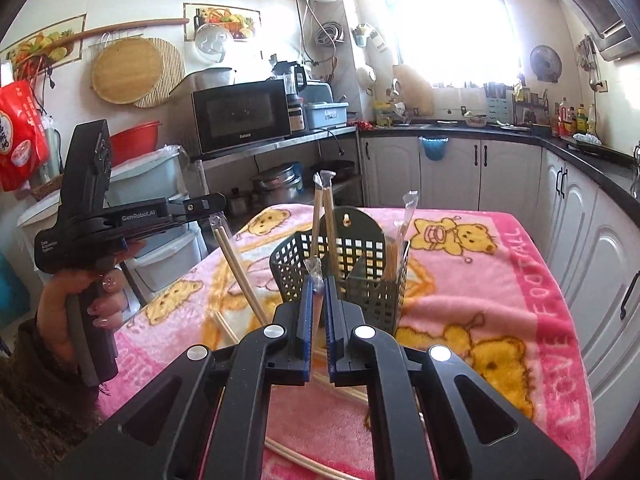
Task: Organize utensils
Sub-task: 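Lift the left tool's chopstick over the caddy while the right tool carries its chopstick there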
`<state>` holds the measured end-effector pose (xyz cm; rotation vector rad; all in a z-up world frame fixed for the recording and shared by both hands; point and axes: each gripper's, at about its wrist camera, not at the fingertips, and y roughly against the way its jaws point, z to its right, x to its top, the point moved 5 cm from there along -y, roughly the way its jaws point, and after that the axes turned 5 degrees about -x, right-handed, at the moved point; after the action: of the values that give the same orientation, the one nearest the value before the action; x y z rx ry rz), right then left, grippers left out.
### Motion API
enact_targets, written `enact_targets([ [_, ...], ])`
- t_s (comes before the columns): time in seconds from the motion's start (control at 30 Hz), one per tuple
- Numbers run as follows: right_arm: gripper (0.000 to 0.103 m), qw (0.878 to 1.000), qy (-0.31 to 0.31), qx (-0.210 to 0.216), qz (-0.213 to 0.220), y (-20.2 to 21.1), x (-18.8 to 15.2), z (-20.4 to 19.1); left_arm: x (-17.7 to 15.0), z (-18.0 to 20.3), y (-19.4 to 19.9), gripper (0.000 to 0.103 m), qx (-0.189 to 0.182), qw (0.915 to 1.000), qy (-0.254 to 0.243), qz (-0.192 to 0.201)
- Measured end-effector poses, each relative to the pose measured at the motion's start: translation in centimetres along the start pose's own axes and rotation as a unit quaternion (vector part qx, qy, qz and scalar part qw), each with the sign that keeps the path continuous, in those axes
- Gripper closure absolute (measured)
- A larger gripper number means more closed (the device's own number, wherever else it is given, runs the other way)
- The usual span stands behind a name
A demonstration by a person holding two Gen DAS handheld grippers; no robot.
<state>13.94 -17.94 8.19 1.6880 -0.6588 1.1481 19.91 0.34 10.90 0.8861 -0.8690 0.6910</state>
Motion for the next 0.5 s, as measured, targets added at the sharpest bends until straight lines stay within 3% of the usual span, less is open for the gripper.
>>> enact_targets([
  [0.5, 0.097, 0.999, 0.0, -0.001, 0.038, 1.5, 3.7, 0.1, 2.8, 2.7, 0.6, 0.102, -0.034, 0.9989, -0.024, 0.02],
])
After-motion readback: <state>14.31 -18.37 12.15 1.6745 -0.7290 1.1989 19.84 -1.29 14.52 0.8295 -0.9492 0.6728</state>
